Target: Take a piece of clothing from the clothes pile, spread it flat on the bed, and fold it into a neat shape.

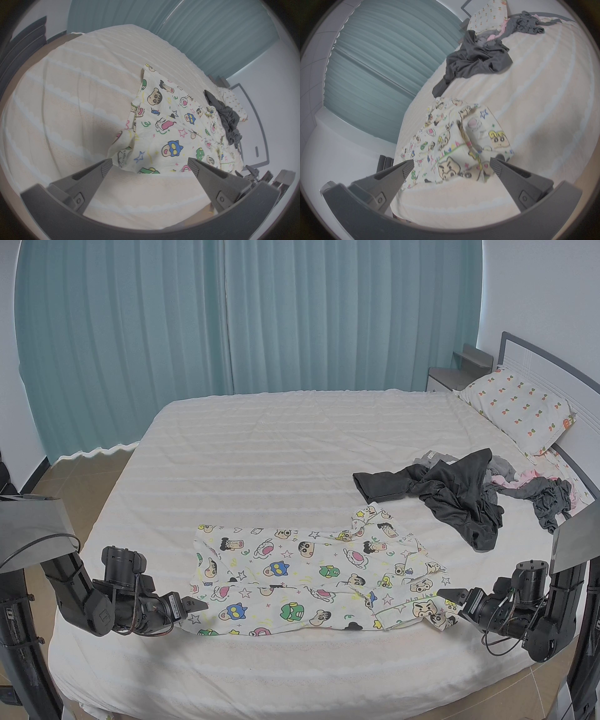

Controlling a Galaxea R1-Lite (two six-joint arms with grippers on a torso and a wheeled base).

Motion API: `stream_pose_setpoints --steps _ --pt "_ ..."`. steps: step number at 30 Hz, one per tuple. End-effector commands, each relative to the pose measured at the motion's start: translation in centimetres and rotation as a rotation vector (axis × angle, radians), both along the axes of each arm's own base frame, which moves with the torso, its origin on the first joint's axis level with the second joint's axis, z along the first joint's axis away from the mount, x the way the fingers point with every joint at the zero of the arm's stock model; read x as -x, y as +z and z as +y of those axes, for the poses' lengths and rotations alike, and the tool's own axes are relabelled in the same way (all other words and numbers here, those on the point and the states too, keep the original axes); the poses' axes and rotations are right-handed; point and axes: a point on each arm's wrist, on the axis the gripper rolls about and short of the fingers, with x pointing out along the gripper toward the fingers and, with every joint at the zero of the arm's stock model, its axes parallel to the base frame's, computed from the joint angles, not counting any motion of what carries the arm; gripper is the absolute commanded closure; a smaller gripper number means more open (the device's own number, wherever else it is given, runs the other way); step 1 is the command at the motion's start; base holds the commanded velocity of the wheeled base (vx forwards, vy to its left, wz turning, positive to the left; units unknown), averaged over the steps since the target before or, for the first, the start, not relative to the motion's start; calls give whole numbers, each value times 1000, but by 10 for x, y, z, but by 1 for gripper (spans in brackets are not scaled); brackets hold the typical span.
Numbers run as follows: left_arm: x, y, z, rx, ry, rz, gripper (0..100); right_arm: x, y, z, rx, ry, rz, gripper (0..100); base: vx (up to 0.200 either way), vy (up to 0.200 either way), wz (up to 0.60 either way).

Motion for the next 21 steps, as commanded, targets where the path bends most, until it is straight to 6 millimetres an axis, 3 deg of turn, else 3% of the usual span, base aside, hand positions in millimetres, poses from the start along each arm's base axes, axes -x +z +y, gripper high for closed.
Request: stream_pose_setpoints --steps 1,7,21 --pt "-3 -19 -2 -106 -24 23 0 7 -2 6 5 26 21 0 0 0 0" --pt "-13 -32 -1 -186 -39 17 0 7 -5 4 15 22 31 0 0 0 0" --pt "-45 -35 -10 -271 -185 -35 0 2 -23 -15 114 29 40 0 0 0 0"
